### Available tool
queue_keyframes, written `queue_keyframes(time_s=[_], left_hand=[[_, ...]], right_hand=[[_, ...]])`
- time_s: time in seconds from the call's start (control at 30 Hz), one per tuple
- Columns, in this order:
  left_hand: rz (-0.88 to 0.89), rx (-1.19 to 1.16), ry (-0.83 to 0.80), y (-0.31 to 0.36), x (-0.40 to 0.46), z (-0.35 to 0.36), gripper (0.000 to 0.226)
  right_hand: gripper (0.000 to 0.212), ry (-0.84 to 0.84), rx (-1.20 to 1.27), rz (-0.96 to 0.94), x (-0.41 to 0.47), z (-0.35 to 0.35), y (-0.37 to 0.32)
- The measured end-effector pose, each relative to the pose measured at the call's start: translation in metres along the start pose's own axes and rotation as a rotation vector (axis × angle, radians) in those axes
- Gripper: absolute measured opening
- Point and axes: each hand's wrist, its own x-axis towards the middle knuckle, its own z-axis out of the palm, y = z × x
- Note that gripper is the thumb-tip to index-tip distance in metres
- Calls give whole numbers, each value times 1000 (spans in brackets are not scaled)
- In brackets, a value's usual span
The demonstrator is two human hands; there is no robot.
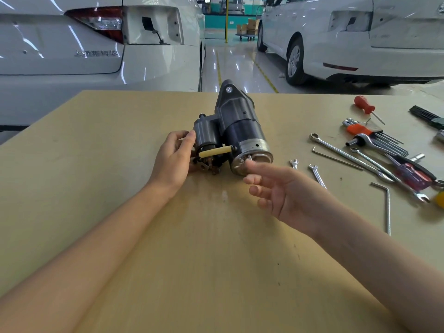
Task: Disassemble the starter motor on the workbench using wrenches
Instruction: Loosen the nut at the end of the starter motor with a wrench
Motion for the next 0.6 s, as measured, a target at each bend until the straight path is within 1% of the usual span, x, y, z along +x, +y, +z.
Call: queue_keyframes(time_s=[0.1,0.23,0.33,0.43,0.6], left_hand=[[4,0,0,0,0,0,35],[6,4,3,-1,0,0,34],[7,-1,-1,-1,1,0,36],[12,4,-4,-3,2,0,39],[11,18,-10,-5,4,-1,35]], right_hand=[[34,-54,68,70,-2,-2,-4],[24,-91,75,36,0,-1,0],[20,-28,43,22,1,0,1],[24,47,-80,-8,1,0,-1],[33,161,-136,-109,1,1,3]])
